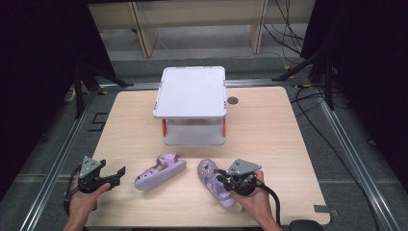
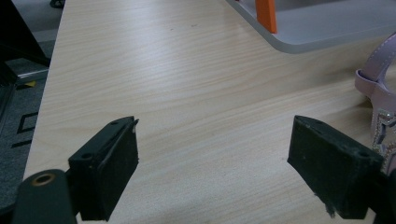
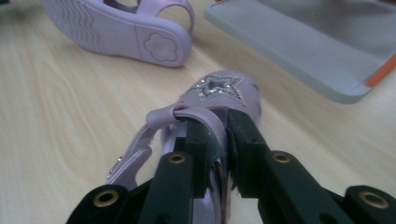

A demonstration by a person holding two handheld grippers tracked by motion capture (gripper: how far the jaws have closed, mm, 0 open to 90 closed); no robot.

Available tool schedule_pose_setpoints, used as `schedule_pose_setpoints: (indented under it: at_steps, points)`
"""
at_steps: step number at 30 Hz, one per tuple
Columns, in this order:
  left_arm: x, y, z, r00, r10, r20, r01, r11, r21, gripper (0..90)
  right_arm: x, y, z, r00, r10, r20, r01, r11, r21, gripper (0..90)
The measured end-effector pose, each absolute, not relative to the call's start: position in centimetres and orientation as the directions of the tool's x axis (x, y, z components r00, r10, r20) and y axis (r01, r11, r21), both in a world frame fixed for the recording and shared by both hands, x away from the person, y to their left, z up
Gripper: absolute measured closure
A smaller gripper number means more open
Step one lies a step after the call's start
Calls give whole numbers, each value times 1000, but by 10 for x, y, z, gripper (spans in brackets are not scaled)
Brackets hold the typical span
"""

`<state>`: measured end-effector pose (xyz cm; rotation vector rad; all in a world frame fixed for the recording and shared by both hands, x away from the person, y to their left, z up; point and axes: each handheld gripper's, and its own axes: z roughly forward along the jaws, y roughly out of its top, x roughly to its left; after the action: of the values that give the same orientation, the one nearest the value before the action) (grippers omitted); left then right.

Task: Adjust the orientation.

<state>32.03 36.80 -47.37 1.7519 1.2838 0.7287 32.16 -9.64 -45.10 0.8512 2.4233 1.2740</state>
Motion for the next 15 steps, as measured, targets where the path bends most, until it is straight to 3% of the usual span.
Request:
schedule_pose_setpoints:
  at_steps: [7,15]
  points:
    - [320,368,-473,313,950,-19,471,-138,871,153,317,-89,-451,-786,613,79,403,410,818,694]
    - [320,369,-473,317,948,-23,468,-135,873,153,315,-88,-450,-784,619,46,388,430,815,648]
